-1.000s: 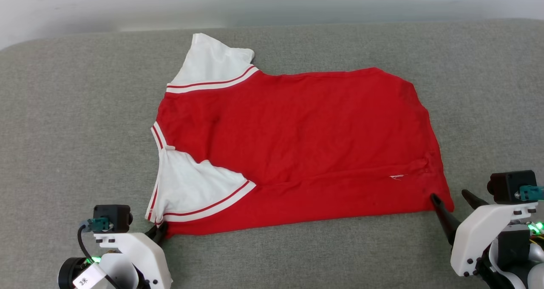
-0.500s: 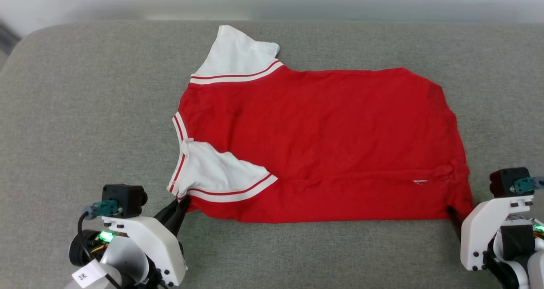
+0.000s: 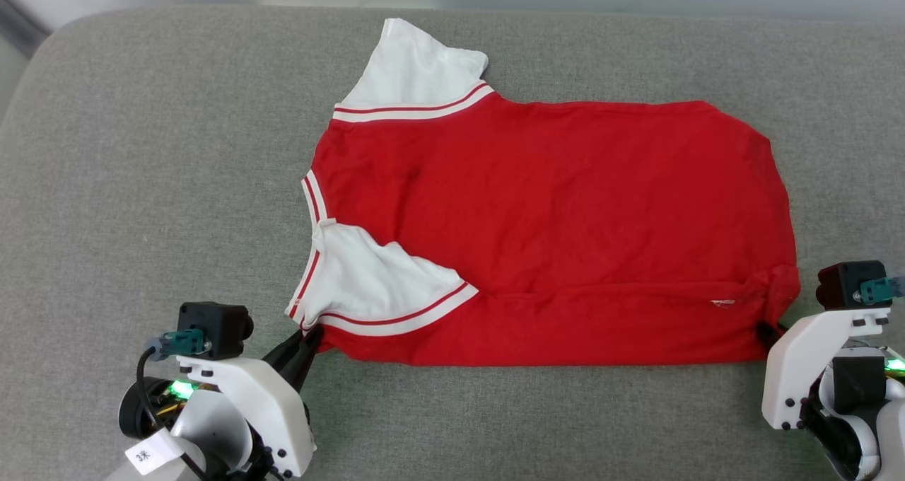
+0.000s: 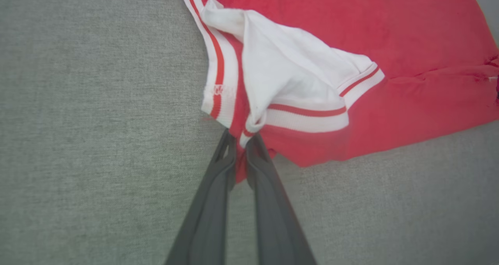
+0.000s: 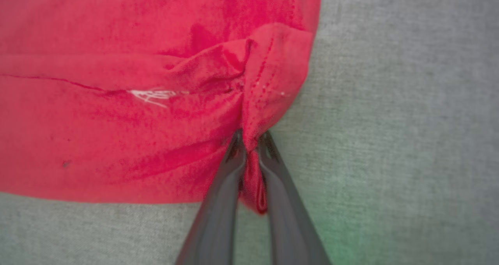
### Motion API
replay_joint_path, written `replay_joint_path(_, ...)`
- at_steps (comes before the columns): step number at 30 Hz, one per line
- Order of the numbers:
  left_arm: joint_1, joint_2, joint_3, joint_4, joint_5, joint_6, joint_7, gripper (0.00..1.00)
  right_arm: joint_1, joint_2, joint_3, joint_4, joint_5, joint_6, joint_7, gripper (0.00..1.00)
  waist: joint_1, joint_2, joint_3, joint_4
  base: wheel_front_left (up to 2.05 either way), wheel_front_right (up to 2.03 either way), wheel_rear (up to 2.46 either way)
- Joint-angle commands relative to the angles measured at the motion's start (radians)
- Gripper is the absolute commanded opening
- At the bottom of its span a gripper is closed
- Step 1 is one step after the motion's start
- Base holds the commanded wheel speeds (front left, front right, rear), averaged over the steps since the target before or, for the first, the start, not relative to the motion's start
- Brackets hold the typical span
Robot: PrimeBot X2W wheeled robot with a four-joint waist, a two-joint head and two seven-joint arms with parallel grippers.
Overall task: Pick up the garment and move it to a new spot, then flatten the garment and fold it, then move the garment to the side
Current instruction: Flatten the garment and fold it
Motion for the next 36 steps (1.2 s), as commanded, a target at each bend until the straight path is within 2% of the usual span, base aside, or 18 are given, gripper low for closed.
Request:
replay_joint_path(1,0.000,0.000,-0.001,0.011,-0.005,-0.003,0.000,0.00,0.044,0.020,0.015,0.077,0.012,0.003,0.013,0.00,0.0000,0.0000,-0.010,-0.004,0.00,0.00,0.00)
replay_joint_path(13,0.064,0.030,-0.006,0.040,-0.022,0.001,-0.001,0.00,0.084,-0.019,-0.049,-0.027,0.031,0.001,-0.051,0.00,0.0000,0.0000,-0.107,-0.032,0.00,0.00,0.00)
replay_joint_path(26,0.233,0.083,-0.052,0.005,-0.066,0.019,0.037,0.00,0.270,-0.035,-0.071,-0.192,0.069,0.001,0.017,0.00,0.0000,0.0000,-0.185,-0.055,0.00,0.00,0.00)
replay_joint_path(30,0.263,0.077,-0.060,0.012,-0.082,0.019,0.035,0.00,0.325,-0.050,-0.079,-0.224,0.091,0.001,0.048,0.00,0.0000,0.0000,-0.187,-0.057,0.00,0.00,0.00)
replay_joint_path(36,0.262,0.056,-0.074,0.053,-0.090,-0.007,0.029,0.00,0.357,-0.050,-0.101,-0.215,0.090,0.001,0.063,0.00,0.0000,0.0000,-0.181,-0.060,0.00,0.00,0.00)
